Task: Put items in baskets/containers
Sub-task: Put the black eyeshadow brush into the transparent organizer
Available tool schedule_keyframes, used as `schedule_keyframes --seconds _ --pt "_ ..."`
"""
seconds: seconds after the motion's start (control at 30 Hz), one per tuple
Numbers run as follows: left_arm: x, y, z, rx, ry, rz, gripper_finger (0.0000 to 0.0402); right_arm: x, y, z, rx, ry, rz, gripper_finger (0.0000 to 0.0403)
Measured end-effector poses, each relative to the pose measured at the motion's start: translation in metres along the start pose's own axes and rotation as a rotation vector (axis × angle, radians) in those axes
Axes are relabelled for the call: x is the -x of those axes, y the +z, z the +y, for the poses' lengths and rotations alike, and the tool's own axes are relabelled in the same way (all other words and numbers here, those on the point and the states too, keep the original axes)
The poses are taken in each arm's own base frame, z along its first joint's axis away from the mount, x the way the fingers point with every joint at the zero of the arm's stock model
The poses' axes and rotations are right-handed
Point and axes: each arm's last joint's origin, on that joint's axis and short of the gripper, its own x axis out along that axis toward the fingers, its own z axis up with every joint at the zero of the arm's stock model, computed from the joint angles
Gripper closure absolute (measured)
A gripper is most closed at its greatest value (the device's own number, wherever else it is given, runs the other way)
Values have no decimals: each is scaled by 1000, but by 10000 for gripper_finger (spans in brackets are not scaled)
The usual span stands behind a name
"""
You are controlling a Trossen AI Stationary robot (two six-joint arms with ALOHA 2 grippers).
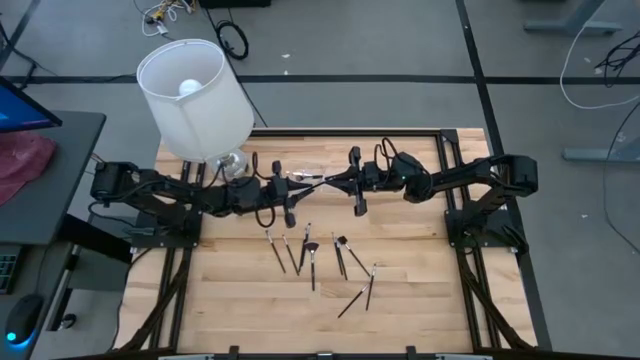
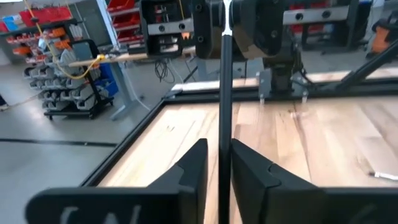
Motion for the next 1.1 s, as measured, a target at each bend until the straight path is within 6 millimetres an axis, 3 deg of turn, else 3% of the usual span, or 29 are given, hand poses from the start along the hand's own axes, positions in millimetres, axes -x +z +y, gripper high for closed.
schedule_keyframes --seconds 0.37,0.5,0.8,1.1 --pt "0 -8 2 -24 82 85 234 5 -15 -13 -28 -124 151 394" --pt "1 -8 4 -27 174 95 210 12 -10 -18 -20 -211 217 394" --pt "1 -7 5 -27 198 96 200 33 17 -19 -62 -378 503 394" --pt "1 -7 5 -26 198 96 200 30 2 -24 -44 -408 590 394"
